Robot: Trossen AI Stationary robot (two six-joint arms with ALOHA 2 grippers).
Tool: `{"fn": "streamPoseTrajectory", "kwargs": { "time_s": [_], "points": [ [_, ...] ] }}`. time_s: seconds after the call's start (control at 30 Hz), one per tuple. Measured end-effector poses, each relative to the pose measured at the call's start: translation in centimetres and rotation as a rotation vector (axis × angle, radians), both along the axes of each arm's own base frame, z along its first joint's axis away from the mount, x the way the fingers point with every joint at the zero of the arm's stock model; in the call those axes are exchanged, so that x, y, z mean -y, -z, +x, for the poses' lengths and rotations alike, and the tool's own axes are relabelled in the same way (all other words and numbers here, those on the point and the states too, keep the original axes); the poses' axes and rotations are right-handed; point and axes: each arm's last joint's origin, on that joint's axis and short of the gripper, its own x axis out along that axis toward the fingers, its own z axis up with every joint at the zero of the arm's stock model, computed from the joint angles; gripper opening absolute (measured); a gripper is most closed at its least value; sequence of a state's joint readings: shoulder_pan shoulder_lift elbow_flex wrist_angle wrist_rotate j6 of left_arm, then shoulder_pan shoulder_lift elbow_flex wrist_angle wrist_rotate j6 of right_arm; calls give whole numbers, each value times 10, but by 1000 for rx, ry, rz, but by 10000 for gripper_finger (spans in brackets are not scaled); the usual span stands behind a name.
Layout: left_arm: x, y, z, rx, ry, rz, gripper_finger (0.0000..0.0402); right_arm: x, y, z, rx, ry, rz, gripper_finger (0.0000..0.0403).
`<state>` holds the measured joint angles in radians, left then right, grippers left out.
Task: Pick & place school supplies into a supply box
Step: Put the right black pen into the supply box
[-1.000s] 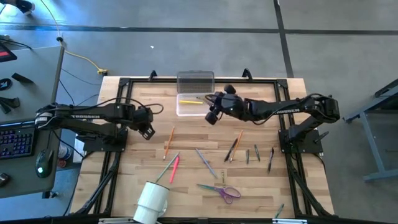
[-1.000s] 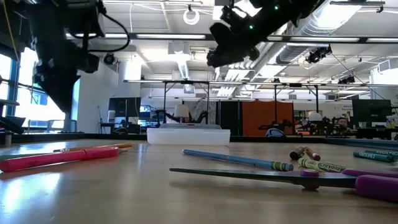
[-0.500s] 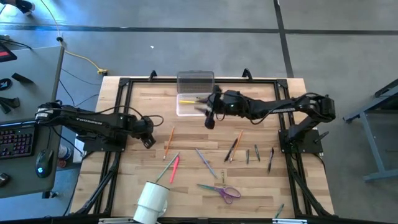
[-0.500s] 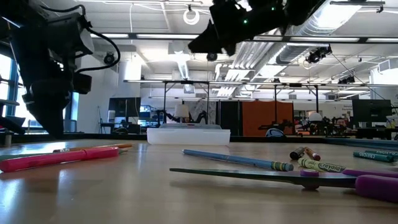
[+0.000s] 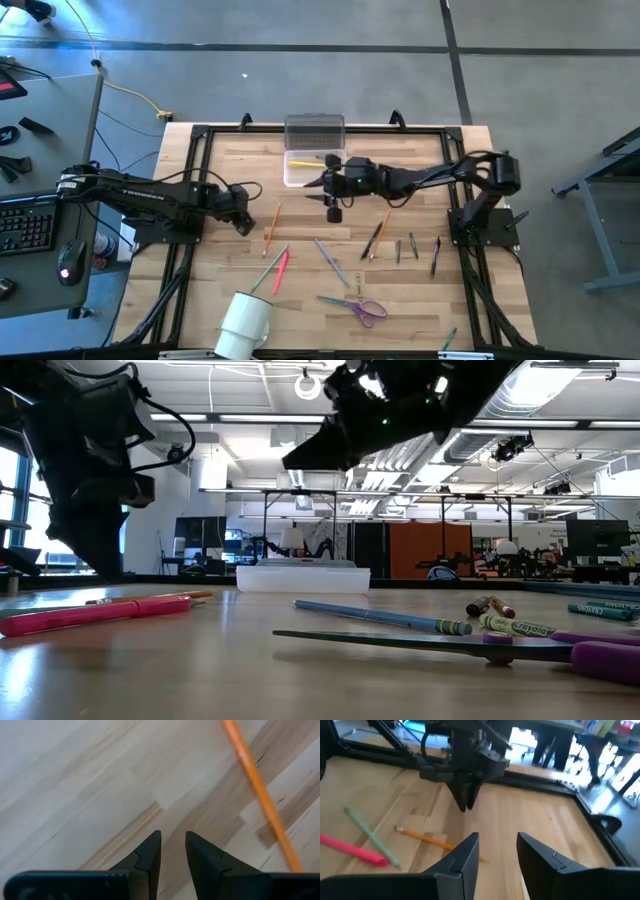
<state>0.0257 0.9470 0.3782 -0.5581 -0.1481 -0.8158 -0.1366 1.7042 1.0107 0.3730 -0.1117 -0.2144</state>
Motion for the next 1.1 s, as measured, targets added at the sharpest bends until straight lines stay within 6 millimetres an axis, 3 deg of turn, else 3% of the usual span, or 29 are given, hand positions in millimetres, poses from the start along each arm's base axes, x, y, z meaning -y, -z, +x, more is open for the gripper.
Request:
{"fn": "streamPoseTrajectory", "kwargs": {
  "time_s": [0.1,0.23,0.43,0.57,0.8,0.93,1.1],
  "points": [
    [0,-1,1,14,0,2,124,-7,-17,-21,-111,24,78,117],
    [-1,-2,4,45,-11,24,124,-24,-32,-57,-308,200,256,117],
    [-4,-4,6,76,-74,105,124,-52,-36,-110,-644,394,613,117],
    [-5,-7,10,128,-105,137,124,-64,-31,-136,-859,653,825,117],
    [-10,-14,16,223,-191,277,124,-75,-24,-166,-976,1177,908,117],
    [-12,-19,20,249,-163,401,124,-85,-22,-175,-1025,1310,960,117],
    [-13,-24,24,271,-137,499,124,-89,2,-188,-1071,1478,998,117]
  ]
}}
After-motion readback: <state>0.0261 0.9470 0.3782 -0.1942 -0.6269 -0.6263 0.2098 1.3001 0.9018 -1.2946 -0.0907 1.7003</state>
